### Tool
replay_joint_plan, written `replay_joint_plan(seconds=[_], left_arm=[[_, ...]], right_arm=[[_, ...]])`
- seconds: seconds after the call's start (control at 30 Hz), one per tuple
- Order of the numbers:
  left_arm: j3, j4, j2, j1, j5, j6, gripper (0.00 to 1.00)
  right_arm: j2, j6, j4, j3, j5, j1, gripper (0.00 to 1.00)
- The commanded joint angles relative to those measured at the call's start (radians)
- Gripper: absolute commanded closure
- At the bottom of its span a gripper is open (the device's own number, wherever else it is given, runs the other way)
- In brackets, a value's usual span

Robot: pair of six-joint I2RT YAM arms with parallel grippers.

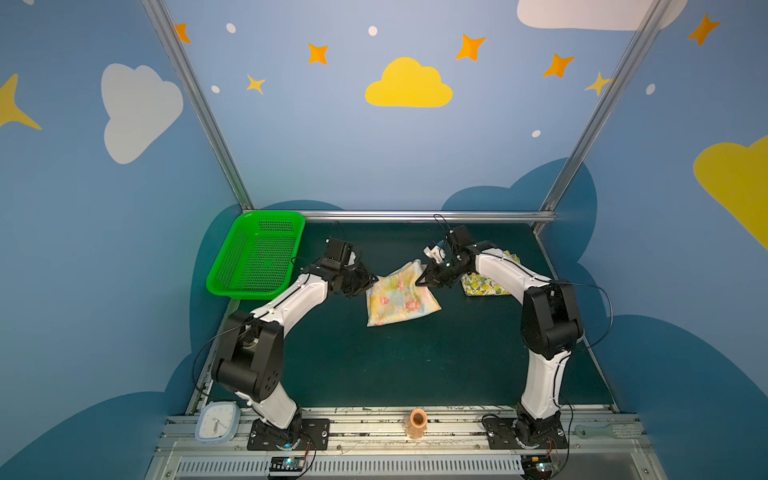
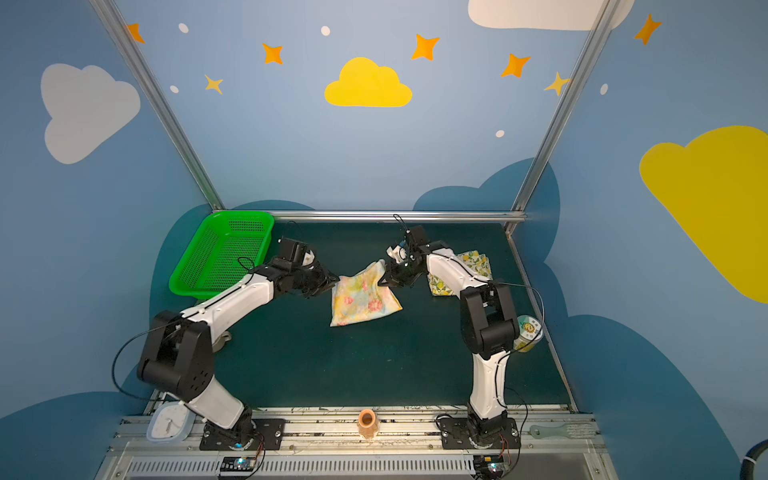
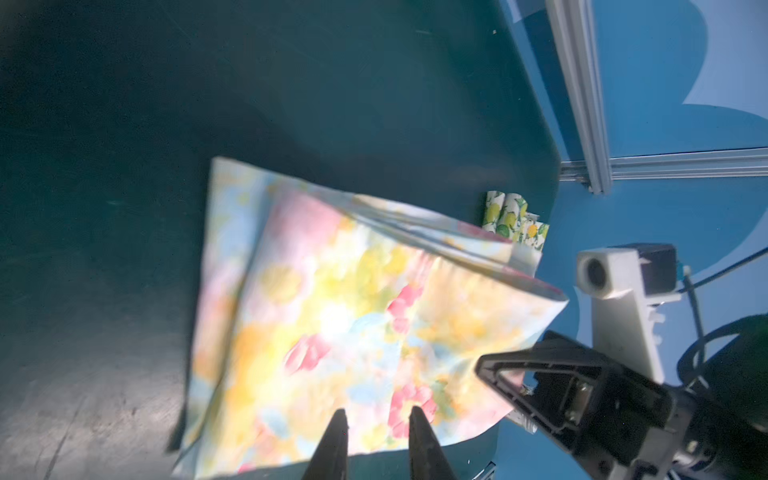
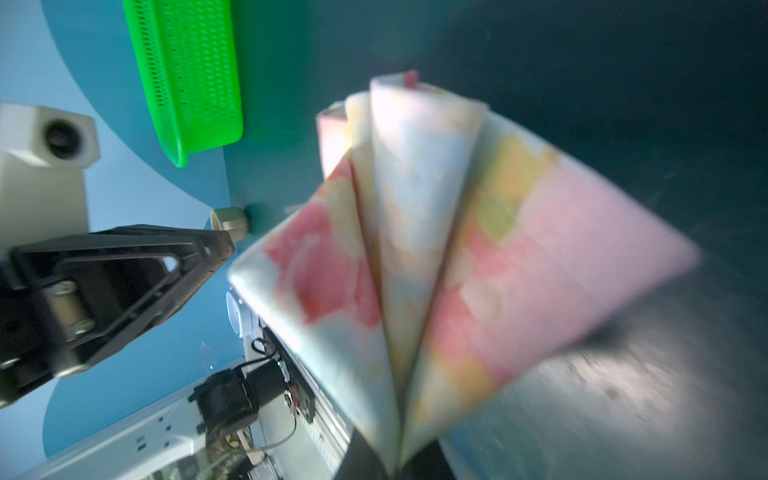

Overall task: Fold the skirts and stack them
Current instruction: 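Drag the floral skirt with the right gripper onto the lemon-print skirt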

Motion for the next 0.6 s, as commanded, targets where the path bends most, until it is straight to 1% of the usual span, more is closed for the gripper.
replay_joint_plan(seconds=[0.0,0.17,0.3,0.4,0.57], left_arm=[[-0.056,-0.026,-0.046,0.017,0.015,0.025,0.72],[-0.107,-0.025,-0.101,0.037,0.011,0.029,0.72],[-0.123,-0.027,-0.113,0.046,0.023,0.033,0.72],[-0.128,-0.031,-0.114,0.048,0.02,0.032,0.72],[-0.128,-0.03,-0.116,0.049,0.016,0.023,0.72]], right_arm=[[0.052,-0.159,-0.273,0.113,-0.035,-0.047,1.0],[0.158,-0.3,-0.504,0.328,-0.051,-0.111,1.0],[0.243,-0.377,-0.645,0.472,-0.068,-0.165,1.0],[0.285,-0.418,-0.713,0.537,-0.062,-0.199,1.0],[0.312,-0.465,-0.787,0.604,-0.079,-0.258,1.0]])
